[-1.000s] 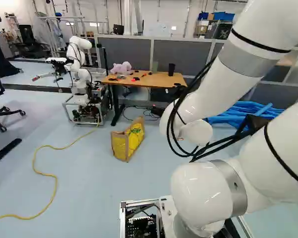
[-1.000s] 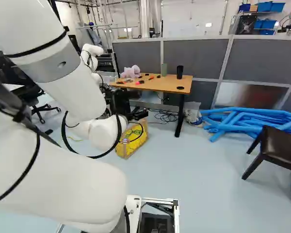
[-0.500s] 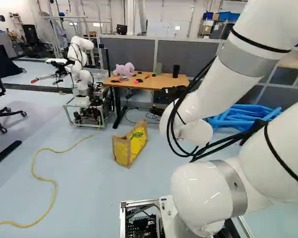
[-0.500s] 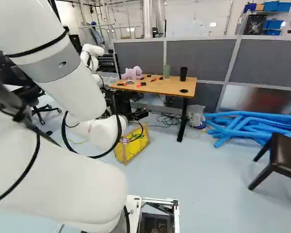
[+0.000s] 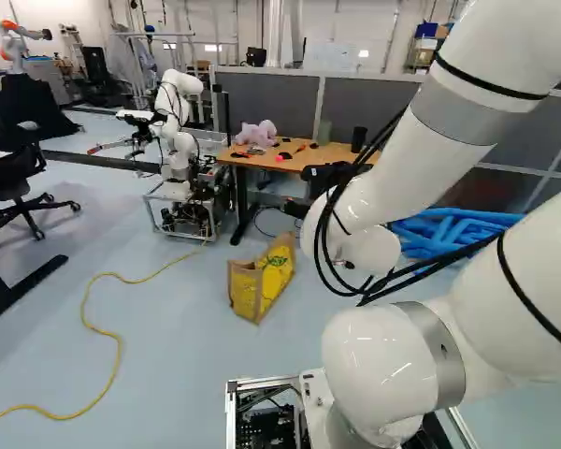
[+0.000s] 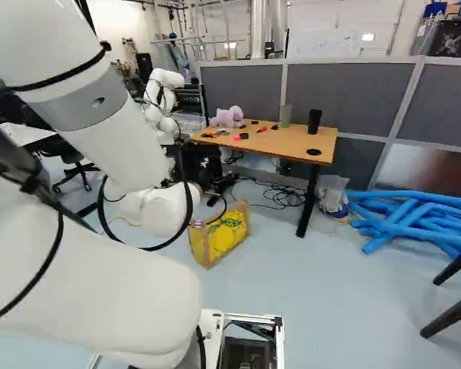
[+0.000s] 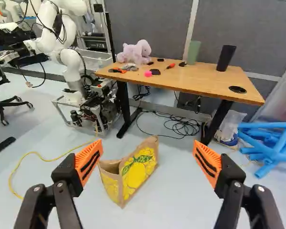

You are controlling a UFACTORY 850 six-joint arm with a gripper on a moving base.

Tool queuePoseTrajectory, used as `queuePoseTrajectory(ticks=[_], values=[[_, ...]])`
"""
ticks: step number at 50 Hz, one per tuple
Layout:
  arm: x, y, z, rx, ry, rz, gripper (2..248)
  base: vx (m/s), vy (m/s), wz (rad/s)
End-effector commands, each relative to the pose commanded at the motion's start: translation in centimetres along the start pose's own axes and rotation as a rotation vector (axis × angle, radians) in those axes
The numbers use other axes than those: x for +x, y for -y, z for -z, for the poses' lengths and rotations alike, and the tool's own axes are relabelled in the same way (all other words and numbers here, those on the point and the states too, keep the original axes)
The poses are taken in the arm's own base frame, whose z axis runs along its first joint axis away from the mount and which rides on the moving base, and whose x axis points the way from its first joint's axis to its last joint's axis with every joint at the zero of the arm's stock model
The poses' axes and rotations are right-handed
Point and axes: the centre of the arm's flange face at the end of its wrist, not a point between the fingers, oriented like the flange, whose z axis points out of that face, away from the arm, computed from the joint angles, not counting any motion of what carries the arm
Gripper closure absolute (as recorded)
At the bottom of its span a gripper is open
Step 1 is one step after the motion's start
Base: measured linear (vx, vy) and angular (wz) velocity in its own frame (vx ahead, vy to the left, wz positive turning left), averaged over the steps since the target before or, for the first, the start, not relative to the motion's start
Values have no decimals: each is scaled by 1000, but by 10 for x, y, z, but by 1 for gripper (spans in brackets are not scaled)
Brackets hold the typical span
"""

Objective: Pick up the bag on the ground and place it on the table

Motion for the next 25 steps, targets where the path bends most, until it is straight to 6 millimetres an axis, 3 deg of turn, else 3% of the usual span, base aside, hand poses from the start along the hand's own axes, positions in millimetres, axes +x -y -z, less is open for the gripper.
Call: queuePoseTrajectory(ticks=[17,25], values=[[0,0,0,0,0,0,3,148,46,213],[0,0,0,0,0,0,3,158,11,46]])
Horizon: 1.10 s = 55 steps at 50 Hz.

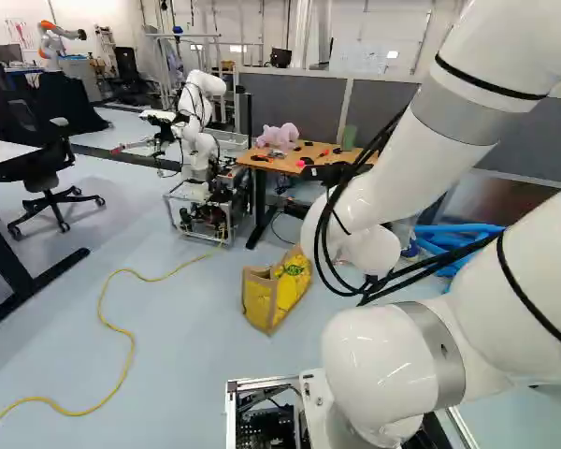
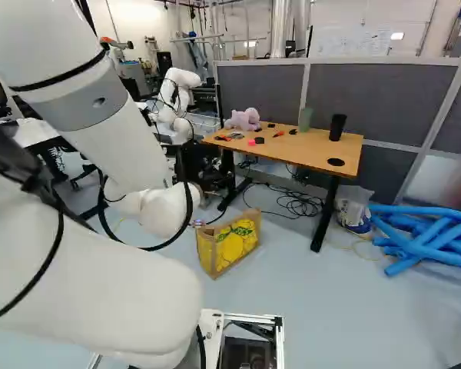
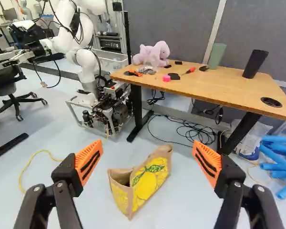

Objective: Pick up the bag on the ground and place it on the table

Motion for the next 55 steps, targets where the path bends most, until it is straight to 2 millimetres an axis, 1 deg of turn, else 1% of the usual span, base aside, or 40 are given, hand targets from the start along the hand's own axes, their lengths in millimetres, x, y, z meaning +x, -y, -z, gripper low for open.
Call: queuePoseTrajectory(ticks=[55], values=[[0,0,0,0,0,0,3,138,3,0]])
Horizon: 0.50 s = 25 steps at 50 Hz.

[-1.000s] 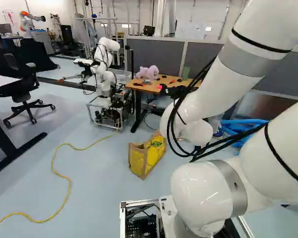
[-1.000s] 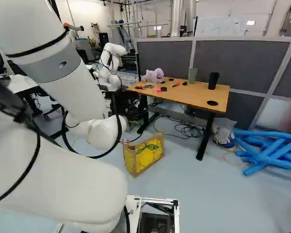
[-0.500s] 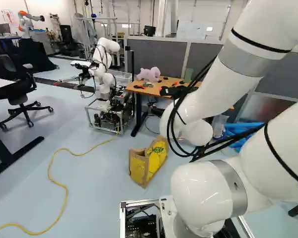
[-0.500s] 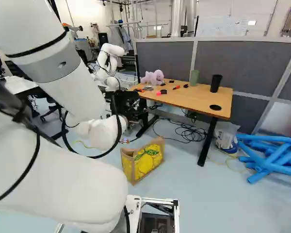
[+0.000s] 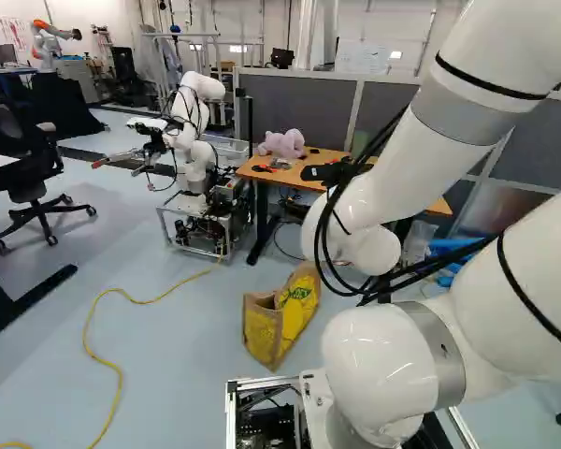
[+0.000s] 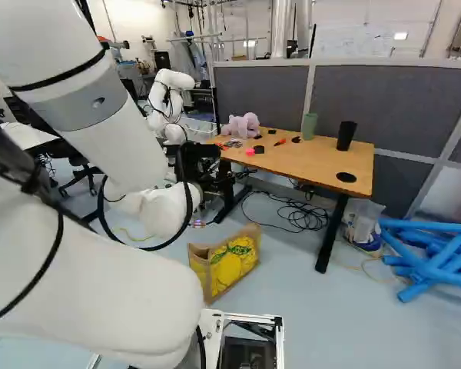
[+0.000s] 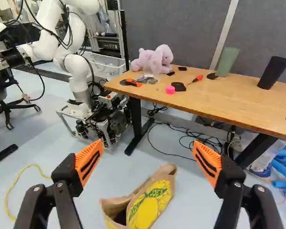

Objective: Pick up the bag on the ground and place it on the table

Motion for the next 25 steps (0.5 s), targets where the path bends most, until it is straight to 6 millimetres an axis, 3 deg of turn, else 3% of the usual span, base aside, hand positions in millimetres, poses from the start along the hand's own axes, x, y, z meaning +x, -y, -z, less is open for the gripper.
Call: queuePoseTrajectory(ticks=[25], values=[[9,0,-18,0,9,0,3,29,1,-1]])
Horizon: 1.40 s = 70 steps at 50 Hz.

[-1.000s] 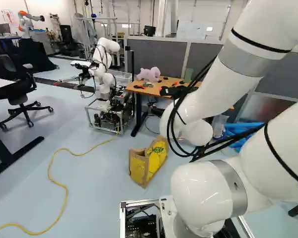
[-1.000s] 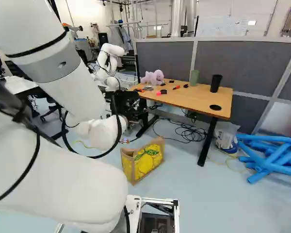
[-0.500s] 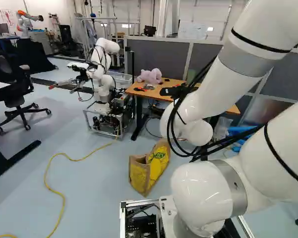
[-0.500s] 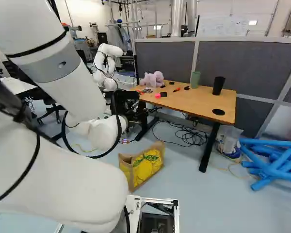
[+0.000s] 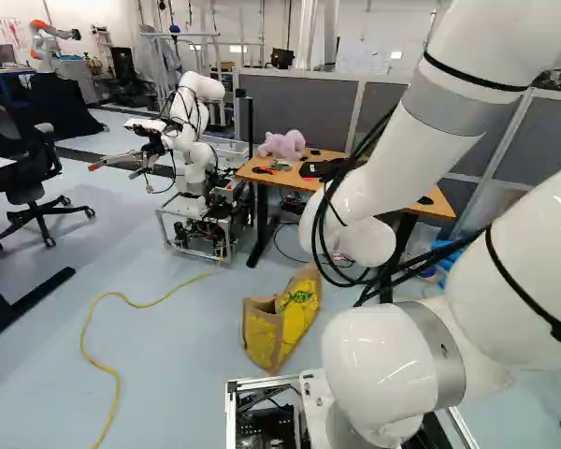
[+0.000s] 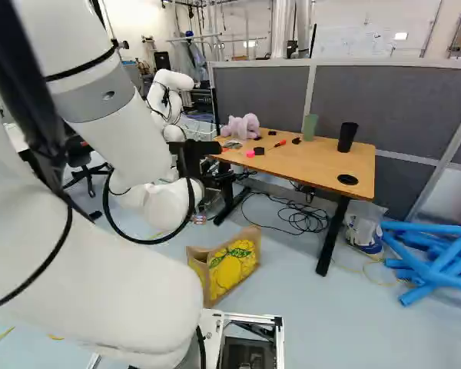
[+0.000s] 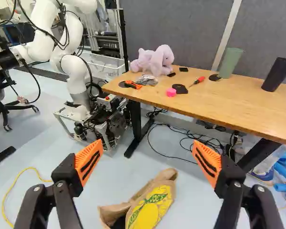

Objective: Pick up the bag on the ground and place it on the table

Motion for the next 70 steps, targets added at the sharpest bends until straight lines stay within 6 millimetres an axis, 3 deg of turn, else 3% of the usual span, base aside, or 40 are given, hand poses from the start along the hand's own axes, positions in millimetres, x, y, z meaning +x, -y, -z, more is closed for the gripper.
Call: queuePoseTrajectory(ticks=[19,70], values=[[6,0,-28,0,53,0,3,0,0,0],[-22,0,-136,-36,313,-34,3,0,0,0]])
